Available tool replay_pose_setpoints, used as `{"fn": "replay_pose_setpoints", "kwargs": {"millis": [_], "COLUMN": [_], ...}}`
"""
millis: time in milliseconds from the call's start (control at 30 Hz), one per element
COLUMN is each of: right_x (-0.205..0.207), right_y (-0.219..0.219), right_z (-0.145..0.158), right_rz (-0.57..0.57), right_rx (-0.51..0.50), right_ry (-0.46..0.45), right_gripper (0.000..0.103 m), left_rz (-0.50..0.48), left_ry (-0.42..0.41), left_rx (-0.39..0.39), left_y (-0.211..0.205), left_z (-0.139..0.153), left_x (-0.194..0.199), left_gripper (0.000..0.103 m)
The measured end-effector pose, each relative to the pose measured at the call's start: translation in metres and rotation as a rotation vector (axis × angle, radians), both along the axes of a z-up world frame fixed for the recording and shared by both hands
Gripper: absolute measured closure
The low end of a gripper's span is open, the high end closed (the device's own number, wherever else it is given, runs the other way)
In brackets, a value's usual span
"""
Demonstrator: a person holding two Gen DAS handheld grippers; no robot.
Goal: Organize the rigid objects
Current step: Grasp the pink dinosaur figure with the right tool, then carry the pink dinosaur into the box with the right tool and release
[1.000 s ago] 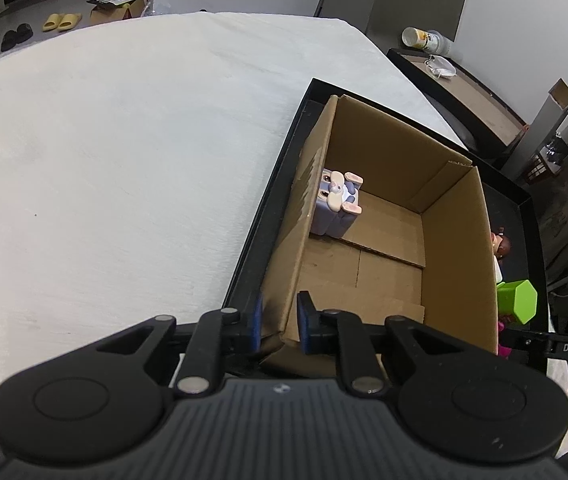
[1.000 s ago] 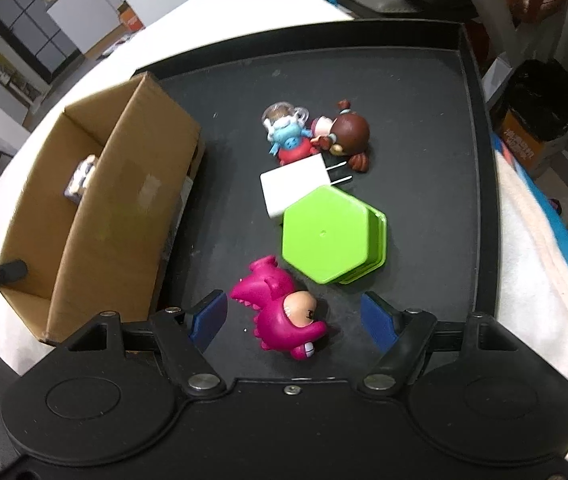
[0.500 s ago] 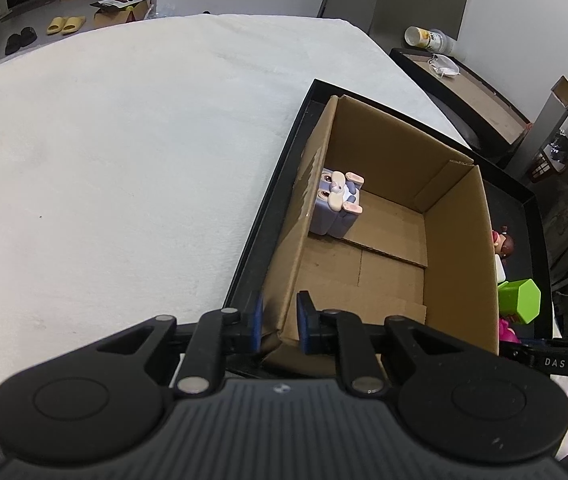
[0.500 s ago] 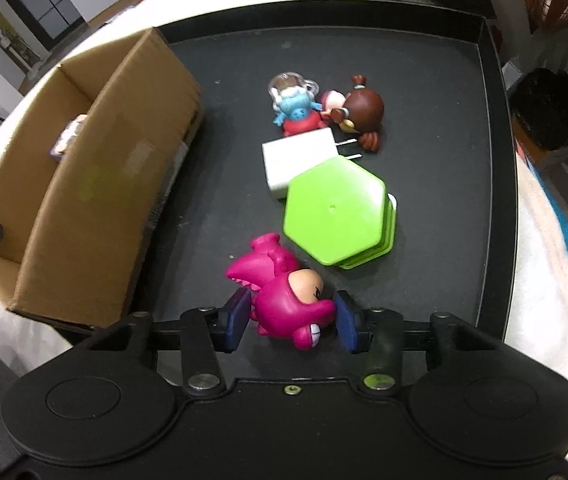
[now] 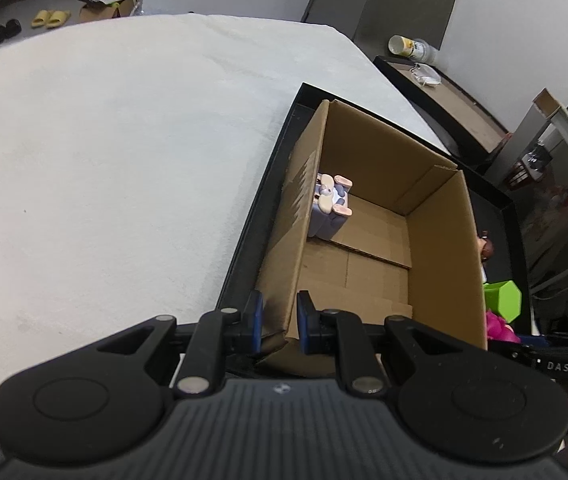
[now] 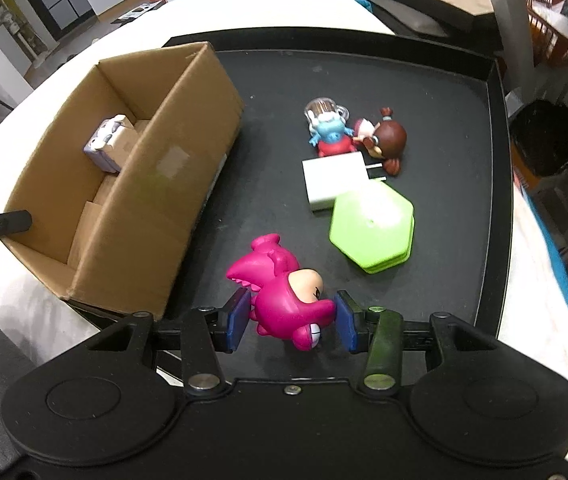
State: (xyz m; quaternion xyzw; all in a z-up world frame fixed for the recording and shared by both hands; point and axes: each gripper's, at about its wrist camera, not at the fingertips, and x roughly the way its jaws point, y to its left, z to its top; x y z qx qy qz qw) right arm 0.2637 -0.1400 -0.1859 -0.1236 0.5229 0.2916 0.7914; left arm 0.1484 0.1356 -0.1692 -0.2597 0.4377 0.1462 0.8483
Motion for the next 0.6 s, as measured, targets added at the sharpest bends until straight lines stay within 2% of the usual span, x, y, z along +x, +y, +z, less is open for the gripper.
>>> {"fn": "replay_pose_setpoints", "kwargs": {"millis": [600], "right_x": [0.008], "right_y": [0.054], "right_z": [0.069], "right_rz": [-0.012], "right_rx": [-0.07], "right_ry": [-0.162], "right_gripper": [0.058], "left_rz": [-0.032], "left_ry": [-0.073], "left_rx": [-0.075], "left_y": [0.012], "left_z": [-0.009], "left_x": [-0.003], "left_gripper": [0.086]}}
